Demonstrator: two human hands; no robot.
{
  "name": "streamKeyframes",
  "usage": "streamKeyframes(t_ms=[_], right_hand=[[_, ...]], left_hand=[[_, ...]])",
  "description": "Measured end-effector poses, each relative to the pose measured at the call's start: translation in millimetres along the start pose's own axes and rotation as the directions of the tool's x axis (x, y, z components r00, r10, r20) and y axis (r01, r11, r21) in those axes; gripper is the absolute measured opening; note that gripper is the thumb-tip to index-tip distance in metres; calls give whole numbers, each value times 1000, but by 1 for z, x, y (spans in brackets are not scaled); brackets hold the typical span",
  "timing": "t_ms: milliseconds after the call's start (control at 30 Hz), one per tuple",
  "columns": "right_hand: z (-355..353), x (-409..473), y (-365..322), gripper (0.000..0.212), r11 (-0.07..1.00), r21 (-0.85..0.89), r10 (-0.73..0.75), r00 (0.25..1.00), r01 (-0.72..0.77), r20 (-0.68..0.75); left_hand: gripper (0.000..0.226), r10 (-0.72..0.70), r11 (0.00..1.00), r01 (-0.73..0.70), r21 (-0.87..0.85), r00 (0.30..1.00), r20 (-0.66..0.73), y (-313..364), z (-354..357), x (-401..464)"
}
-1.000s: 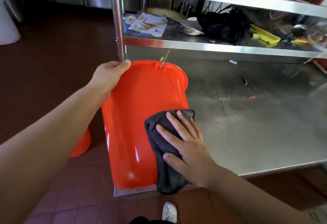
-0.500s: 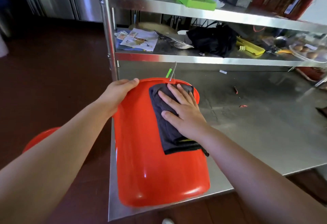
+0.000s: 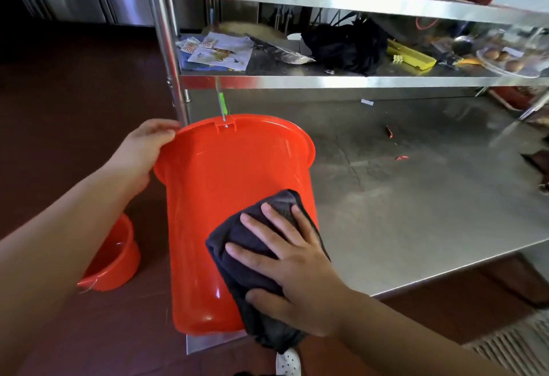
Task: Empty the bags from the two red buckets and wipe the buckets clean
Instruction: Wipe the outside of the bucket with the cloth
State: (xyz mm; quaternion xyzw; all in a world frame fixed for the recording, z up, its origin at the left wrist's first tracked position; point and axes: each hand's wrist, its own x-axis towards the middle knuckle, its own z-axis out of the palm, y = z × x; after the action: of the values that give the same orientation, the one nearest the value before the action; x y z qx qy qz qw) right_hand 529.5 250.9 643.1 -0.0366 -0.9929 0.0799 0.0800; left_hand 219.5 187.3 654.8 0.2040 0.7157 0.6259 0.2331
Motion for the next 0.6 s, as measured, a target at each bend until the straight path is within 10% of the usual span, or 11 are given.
streamKeyframes(t_ms=[233,600], right_hand=[[5,30,-7,61,998,-52,21,1000,-22,-14],[-15,138,61,56,930,151,353,928,-335,-115]], left_hand=[[51,24,970,-44,239,996,84,28,35,9],[40,91,963,-80,256,995,-32,25,46,16]])
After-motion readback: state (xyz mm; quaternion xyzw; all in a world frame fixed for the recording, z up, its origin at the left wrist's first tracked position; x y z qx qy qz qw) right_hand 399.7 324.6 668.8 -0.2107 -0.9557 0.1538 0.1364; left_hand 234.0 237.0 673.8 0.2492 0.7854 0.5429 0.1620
